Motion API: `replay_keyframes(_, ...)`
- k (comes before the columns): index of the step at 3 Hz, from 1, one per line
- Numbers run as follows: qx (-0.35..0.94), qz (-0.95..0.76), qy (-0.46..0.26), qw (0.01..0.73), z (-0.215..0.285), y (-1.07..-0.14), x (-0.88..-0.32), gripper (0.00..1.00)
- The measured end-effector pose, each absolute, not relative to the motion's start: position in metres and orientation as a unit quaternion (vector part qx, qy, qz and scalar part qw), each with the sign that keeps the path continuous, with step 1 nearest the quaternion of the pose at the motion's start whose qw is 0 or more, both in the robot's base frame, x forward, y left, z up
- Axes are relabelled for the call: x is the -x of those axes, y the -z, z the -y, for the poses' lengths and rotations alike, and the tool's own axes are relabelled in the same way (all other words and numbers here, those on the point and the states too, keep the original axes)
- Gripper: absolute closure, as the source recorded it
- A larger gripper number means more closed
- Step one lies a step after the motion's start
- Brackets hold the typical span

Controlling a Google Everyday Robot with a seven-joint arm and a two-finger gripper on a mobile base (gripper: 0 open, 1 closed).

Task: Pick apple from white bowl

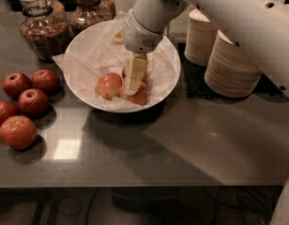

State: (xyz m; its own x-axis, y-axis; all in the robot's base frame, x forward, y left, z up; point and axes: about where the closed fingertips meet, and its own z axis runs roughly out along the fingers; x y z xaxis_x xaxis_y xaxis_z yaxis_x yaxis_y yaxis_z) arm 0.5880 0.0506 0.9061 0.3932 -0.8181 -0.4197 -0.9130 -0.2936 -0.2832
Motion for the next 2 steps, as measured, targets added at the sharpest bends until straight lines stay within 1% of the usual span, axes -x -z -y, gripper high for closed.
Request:
replay_keyframes(1, 0.801, -0.529, -0.112, 0.258, -0.0685, -0.8835, -0.602, 0.1)
replay_keyframes(2, 0.8, -0.528, -0.112, 0.261, -0.0763, -0.8854, -0.6046, 0.12)
